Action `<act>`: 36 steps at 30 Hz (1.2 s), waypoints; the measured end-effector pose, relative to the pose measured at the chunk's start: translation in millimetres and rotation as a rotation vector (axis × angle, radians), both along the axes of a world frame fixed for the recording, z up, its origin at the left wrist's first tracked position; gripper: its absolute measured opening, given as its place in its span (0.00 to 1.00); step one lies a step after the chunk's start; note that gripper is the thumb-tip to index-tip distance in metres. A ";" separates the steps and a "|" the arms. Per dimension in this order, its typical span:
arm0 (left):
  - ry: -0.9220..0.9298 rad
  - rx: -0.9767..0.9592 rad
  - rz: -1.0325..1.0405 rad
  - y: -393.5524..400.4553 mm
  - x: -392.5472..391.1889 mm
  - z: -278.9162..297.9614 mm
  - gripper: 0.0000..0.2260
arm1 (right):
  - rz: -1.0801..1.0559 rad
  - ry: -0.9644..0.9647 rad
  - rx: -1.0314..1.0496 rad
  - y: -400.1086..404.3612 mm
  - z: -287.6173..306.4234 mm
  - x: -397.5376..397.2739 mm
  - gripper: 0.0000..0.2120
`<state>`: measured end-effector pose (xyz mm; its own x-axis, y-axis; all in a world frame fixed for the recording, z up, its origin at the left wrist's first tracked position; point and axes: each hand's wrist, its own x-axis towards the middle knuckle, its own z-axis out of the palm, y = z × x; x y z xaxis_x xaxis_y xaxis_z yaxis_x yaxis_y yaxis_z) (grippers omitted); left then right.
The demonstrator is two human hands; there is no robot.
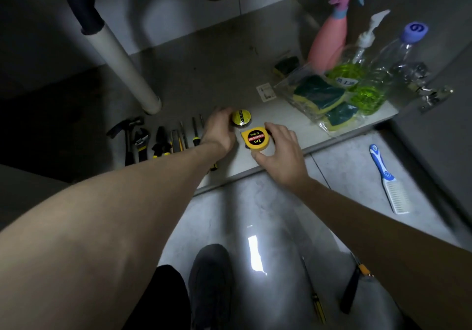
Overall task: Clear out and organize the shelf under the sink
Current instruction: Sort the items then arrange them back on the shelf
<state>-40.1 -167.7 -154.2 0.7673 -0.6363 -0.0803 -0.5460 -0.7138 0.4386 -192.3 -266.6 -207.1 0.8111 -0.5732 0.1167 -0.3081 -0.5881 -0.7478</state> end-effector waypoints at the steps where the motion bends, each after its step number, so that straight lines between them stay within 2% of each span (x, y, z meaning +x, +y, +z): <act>1: 0.005 -0.006 0.007 5.5 -3.9 1.5 0.23 | -0.009 -0.019 -0.005 0.5 0.1 -7.9 0.30; 5: -0.032 -0.170 0.080 23.9 -40.1 9.1 0.16 | -0.110 -0.070 0.005 4.7 -1.1 -59.8 0.17; 8: -0.044 -0.355 0.163 34.7 -93.6 2.6 0.09 | -0.161 0.010 0.072 10.6 -13.3 -118.9 0.11; 10: 0.012 -0.348 0.168 43.4 -134.6 -8.4 0.07 | -0.181 0.118 0.111 12.4 -23.6 -165.6 0.08; 12: 0.117 -0.257 0.115 51.2 -173.3 -23.6 0.05 | -0.160 0.287 0.119 14.7 -33.1 -210.8 0.06; 14: 0.264 -0.091 0.071 57.9 -211.8 -38.5 0.05 | -0.151 0.483 0.107 21.0 -40.8 -252.0 0.10; 17: 0.462 0.246 0.042 67.6 -267.5 -60.4 0.13 | -0.125 0.687 0.080 34.6 -47.3 -298.5 0.18; 20: 0.531 0.477 0.048 80.2 -315.2 -81.3 0.20 | -0.108 0.749 0.075 46.2 -48.4 -323.3 0.20; 24: 0.508 0.534 0.124 88.4 -345.9 -95.6 0.22 | -0.145 0.792 0.070 49.9 -46.5 -322.2 0.15; 28: 0.462 0.559 0.129 78.1 -349.0 -96.3 0.21 | -0.143 0.827 0.133 41.5 -52.0 -313.7 0.16; 33: 0.505 0.559 0.147 64.8 -344.0 -98.3 0.12 | -0.106 0.891 0.177 45.9 -59.8 -309.4 0.13; 36: 0.571 0.541 0.169 62.1 -340.2 -98.5 0.11 | -0.165 0.912 0.285 51.7 -60.2 -300.1 0.14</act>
